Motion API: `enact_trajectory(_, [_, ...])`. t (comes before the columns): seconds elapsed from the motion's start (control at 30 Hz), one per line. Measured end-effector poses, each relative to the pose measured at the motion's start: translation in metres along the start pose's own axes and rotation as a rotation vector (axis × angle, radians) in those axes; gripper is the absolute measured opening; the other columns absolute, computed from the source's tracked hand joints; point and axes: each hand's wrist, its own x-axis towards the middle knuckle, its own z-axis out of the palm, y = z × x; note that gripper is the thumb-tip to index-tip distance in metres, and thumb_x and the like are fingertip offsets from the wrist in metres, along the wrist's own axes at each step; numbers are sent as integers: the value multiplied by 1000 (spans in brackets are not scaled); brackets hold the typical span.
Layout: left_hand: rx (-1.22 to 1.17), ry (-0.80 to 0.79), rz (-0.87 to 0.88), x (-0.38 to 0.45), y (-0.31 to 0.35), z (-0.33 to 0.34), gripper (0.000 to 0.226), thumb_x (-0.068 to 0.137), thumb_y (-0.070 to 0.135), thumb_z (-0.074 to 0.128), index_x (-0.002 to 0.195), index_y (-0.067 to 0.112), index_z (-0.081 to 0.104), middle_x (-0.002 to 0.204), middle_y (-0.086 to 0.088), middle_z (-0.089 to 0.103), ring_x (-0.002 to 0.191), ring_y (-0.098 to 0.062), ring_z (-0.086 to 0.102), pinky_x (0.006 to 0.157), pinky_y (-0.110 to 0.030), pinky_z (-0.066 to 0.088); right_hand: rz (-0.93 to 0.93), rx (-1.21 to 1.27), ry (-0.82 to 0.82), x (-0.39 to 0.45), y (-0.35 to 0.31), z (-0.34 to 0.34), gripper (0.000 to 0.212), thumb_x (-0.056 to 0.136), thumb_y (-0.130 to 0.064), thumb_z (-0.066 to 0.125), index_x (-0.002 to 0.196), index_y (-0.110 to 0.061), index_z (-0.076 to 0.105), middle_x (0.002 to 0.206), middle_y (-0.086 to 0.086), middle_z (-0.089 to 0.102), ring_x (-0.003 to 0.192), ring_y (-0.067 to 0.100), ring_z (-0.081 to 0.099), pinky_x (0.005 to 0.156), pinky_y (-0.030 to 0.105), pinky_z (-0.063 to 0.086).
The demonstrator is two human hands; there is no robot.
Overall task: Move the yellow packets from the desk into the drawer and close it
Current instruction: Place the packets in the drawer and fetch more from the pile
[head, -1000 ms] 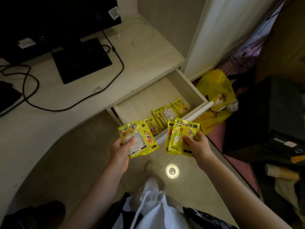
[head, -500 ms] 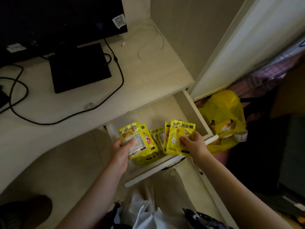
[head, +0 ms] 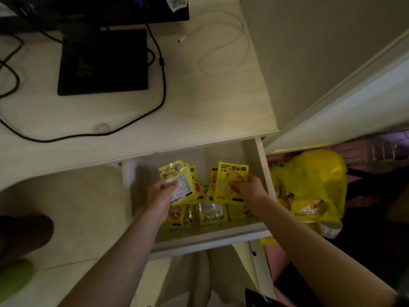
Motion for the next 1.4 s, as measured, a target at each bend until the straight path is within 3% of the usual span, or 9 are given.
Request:
enact_trajectory(0.2, [70, 36, 10, 44, -1, 20, 18, 84, 16, 69, 101, 20, 66, 105, -8, 70, 100, -29, 65, 96, -47, 48, 84, 21, 16, 61, -9, 10, 25, 82, 0, 65, 107, -5, 63, 97, 15, 68, 97, 32, 67, 91, 55, 51])
enact_trajectory(0.37, [123, 50, -23, 68, -12, 35, 31, 83, 24, 70, 112, 20, 58, 104, -1, 65, 92, -21, 60, 87, -35, 44, 26, -96, -48, 90, -14, 20, 36, 84, 3, 64, 119, -1, 57, 94, 11, 64, 84, 22, 63, 89, 37, 52])
enact_trajectory(0.5, [233, 112, -54, 82, -24, 41, 37, 74, 33, 72, 103, 19, 56, 107, -10, 67, 92, -30, 64, 89, -49, 52, -48, -280, -46, 102, -11, 22, 37, 85, 4, 60, 121, 0, 55, 100, 13, 62, 91, 25, 61, 90, 41, 53])
enact_trajectory(0.67, [466, 133, 41, 82, -15, 40, 53, 86, 30, 65, 129, 4, 48, 125, -11, 59, 111, -32, 58, 94, -41, 48, -98, -547, 20, 112, -9, 13, 34, 88, -6, 58, 122, -7, 53, 111, 15, 64, 94, 27, 61, 81, 36, 53])
enact_trajectory(0.83, [601, 107, 78, 75, -14, 28, 28, 87, 17, 64, 111, 4, 61, 111, -11, 65, 102, -27, 61, 83, -32, 45, -70, -707, 96, 103, -8, 7, 20, 94, -17, 53, 105, -1, 56, 97, 16, 60, 87, 26, 57, 72, 30, 44])
enact_trajectory(1.0, [638, 59, 10, 43, -13, 14, 58, 91, 20, 61, 141, 3, 38, 137, -16, 52, 121, -31, 53, 91, -33, 43, -26, -910, 32, 66, -5, -3, 33, 98, -11, 41, 127, 3, 46, 128, 20, 53, 120, 34, 52, 90, 32, 43])
enact_trajectory(1.17, [666, 64, 78, 3, -11, -5, 51, 89, 14, 61, 136, 4, 45, 134, -16, 55, 118, -29, 56, 93, -37, 50, -24, -879, -20, 43, 2, -10, 35, 90, -8, 48, 124, -1, 47, 117, 17, 58, 104, 30, 60, 83, 34, 52])
enact_trajectory(1.33, [712, 60, 183, -41, -12, -20, 40, 94, 12, 55, 132, 6, 49, 130, -7, 57, 73, -8, 57, 47, -7, 44, -161, -953, -101, 5, -1, -1, 37, 92, -18, 45, 127, -7, 46, 110, 13, 63, 92, 27, 63, 74, 36, 56])
enact_trajectory(1.4, [713, 78, 228, -58, -15, -26, 35, 94, 9, 54, 128, 5, 52, 124, -8, 60, 62, 2, 49, 46, -3, 41, -247, -1009, -101, -18, -4, 5, 39, 94, -19, 44, 131, -7, 43, 114, 14, 61, 92, 27, 61, 73, 32, 50])
